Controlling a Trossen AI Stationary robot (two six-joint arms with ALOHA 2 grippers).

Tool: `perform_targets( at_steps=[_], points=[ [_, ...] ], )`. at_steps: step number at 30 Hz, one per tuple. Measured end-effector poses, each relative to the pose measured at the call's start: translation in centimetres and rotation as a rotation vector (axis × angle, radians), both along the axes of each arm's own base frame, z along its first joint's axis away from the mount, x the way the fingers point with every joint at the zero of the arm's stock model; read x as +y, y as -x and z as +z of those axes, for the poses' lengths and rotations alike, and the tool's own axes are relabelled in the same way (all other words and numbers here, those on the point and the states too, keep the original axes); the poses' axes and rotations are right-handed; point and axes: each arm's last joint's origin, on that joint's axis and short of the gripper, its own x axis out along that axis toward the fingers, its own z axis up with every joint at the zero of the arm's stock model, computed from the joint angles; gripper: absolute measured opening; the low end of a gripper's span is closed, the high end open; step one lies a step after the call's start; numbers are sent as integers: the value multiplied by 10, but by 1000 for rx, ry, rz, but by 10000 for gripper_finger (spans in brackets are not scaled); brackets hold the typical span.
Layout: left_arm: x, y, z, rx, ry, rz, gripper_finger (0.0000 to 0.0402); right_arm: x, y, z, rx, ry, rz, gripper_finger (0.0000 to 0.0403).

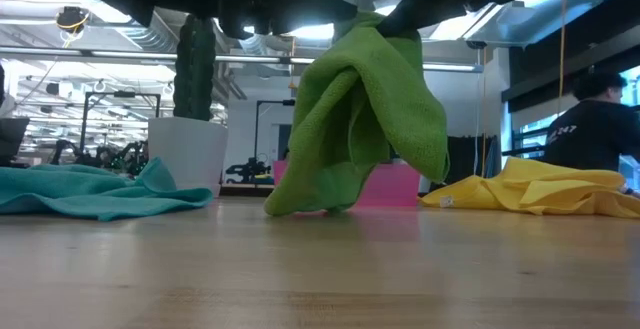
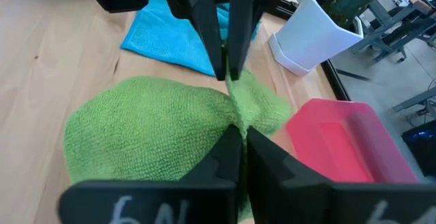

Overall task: Fold microfiber towels
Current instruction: Fold the green microfiber cloth

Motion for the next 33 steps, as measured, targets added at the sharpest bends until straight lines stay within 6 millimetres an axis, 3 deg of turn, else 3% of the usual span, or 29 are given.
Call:
perform_targets(
  at_steps=[8,16,24,33],
  points=[
    [-1,4,7,-22,-17,126,1,0,0,0,-10,-23,-14,97],
    [-20,28,28,-7,-77,245,0,-2,3,-4,18,-60,-53,183],
    [-37,48,37,28,-140,348,0,0,9,-14,109,-215,-19,197],
    [-45,56,37,41,-215,494,0,-16,23,-54,233,-280,-27,197]
  ],
)
